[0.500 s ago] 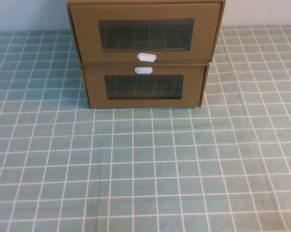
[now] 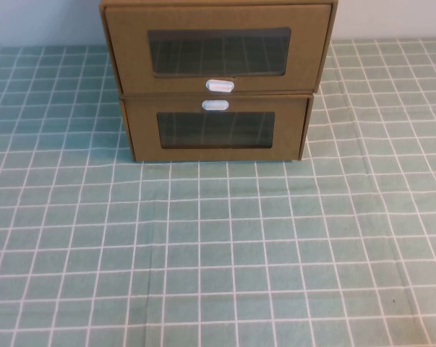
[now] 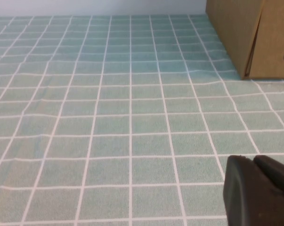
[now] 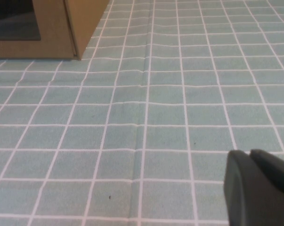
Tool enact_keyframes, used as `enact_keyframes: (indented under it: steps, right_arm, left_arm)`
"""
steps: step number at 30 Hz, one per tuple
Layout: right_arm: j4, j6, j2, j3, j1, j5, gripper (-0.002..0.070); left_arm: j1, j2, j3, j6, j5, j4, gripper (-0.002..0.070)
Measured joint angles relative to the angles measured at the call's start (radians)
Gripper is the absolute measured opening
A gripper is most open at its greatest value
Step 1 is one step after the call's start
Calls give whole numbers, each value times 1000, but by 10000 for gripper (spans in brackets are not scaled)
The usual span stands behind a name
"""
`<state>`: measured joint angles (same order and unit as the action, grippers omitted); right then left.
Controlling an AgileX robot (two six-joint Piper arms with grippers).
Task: Open the shoe box
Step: 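Pull the top drawer of the cardboard box fully open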
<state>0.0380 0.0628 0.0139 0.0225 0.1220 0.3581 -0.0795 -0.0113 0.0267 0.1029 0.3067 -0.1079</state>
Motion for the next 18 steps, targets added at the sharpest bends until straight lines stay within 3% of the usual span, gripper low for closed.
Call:
enact_keyframes:
  steps: [18]
  right_arm:
    - [-11,0,0,0,0,0,-13]
  left_arm:
    - [0,0,0,0,13,0,-5]
